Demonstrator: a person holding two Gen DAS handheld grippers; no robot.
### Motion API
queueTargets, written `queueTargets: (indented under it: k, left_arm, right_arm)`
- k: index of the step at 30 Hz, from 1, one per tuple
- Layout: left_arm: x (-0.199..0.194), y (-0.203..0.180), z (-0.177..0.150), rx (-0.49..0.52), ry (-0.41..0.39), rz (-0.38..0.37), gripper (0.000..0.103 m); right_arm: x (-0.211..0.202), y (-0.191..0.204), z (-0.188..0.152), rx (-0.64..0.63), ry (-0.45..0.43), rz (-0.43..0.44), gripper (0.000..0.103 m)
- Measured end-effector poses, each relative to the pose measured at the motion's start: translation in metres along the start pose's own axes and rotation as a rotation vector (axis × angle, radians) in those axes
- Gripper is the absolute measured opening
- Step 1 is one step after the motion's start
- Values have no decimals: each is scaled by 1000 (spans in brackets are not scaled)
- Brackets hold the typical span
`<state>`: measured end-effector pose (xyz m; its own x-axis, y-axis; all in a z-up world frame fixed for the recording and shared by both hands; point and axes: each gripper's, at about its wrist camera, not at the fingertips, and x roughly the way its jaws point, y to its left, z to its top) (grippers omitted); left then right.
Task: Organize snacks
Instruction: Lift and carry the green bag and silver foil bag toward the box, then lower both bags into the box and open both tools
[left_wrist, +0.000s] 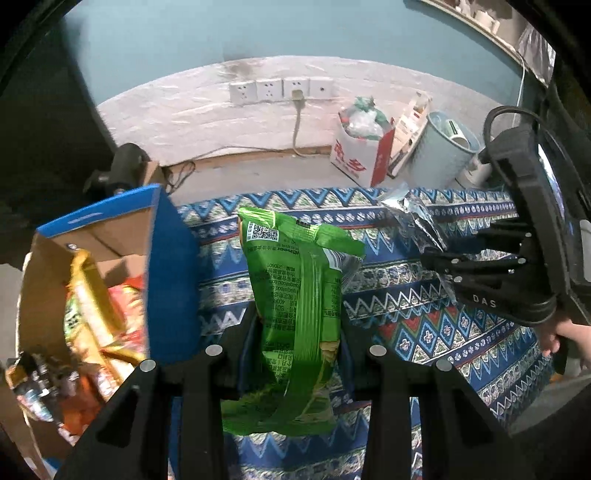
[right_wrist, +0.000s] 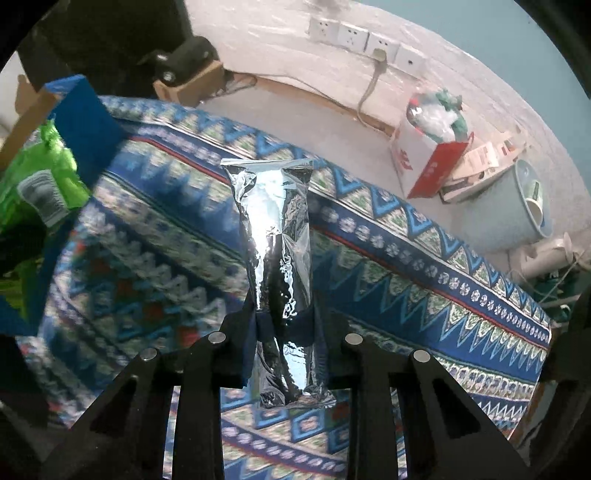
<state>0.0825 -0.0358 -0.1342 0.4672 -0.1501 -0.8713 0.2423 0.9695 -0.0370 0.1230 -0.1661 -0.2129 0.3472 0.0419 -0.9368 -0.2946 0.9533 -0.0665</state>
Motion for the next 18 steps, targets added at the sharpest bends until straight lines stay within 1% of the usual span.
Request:
queueTargets:
  k: [11,18]
  left_arm:
    - [-52,42,-9,-71,-68,21,38]
    - [-73,78,-23,-120,-102,61,38]
  right_arm:
    - [-59,56,32,3,-107,104,24]
    - [-83,92,50,-14,-138,173,24]
